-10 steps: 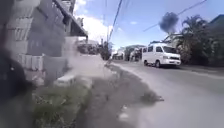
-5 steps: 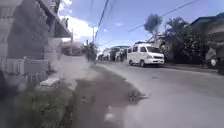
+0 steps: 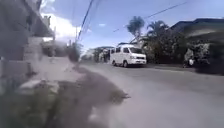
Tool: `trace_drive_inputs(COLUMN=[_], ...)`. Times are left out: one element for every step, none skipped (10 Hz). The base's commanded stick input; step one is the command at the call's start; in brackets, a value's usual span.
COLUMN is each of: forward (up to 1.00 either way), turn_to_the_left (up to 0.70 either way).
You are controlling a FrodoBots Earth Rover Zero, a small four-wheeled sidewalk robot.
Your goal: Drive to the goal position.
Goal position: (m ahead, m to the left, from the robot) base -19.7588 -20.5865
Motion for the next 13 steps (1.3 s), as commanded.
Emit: trace_drive_inputs(forward=[0.0, 0.0, 0.0, 0.0, 0.0, 0.0, 0.0, 0.0, 0.0, 0.0, 0.0, 0.0, 0.0], turn_to_the_left=[-0.7, -0.7, -0.7, -0.7, -0.7, -0.7, -0.7, -0.7, -0.7, -0.7, -0.7, -0.7, -0.7])
